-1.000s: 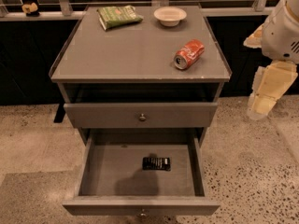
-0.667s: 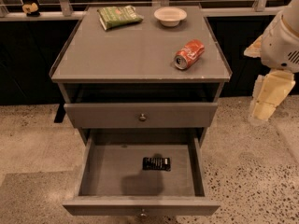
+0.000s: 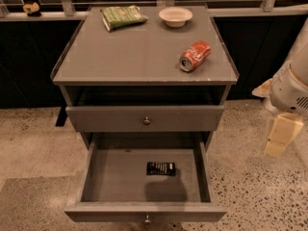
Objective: Pick rxbar chocolate from middle drawer and place on counter
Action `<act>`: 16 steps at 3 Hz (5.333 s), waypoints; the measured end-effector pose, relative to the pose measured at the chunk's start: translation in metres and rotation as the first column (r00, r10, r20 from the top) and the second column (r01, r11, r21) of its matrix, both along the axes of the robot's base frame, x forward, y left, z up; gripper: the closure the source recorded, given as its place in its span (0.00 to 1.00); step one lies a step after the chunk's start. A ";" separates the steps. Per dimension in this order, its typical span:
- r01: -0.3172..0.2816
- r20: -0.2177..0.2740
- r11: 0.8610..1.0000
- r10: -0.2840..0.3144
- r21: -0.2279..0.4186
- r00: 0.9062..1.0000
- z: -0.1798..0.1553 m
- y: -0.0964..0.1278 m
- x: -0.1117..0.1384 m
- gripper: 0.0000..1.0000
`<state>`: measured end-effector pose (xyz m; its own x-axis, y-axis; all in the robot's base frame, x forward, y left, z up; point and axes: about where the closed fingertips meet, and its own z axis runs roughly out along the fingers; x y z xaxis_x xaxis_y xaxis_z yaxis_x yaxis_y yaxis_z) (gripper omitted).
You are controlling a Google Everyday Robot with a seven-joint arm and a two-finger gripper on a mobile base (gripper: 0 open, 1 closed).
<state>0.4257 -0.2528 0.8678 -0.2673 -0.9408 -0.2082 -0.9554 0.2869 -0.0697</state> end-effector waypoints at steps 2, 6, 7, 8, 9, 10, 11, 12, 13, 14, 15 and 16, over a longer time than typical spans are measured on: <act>0.019 -0.001 1.000 -0.019 0.016 1.000 -0.009 -0.015 0.008 0.00; 0.119 -0.111 0.985 -0.105 0.128 0.988 -0.079 -0.041 0.016 0.00; 0.128 -0.201 0.977 -0.092 0.173 0.975 -0.116 -0.029 0.010 0.00; 0.104 -0.253 0.983 -0.063 0.152 0.966 -0.153 -0.007 0.006 0.00; 0.018 -0.240 0.992 0.012 0.123 0.971 -0.188 0.023 0.007 0.00; 0.018 -0.240 0.992 0.012 0.123 0.971 -0.188 0.023 0.007 0.00; 0.018 -0.216 0.998 -0.006 0.054 0.976 -0.205 0.016 -0.003 0.00; -0.028 -0.170 0.998 0.018 -0.056 0.985 -0.254 0.024 -0.003 0.00; -0.077 -0.141 0.991 0.061 -0.112 0.988 -0.296 0.033 0.020 0.00; -0.063 -0.146 0.997 0.055 -0.051 0.988 -0.334 0.030 0.042 0.00; -0.075 -0.127 0.997 0.073 -0.015 0.989 -0.338 0.034 0.063 0.00; -0.028 -0.135 0.999 0.032 0.033 0.990 -0.341 0.019 0.057 0.00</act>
Offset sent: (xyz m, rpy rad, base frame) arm 0.0185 -0.0366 -0.0199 0.0382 0.0061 -0.0466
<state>0.4824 -0.2336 0.5265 -0.2665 -0.9425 -0.2015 -0.9637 0.2576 0.0694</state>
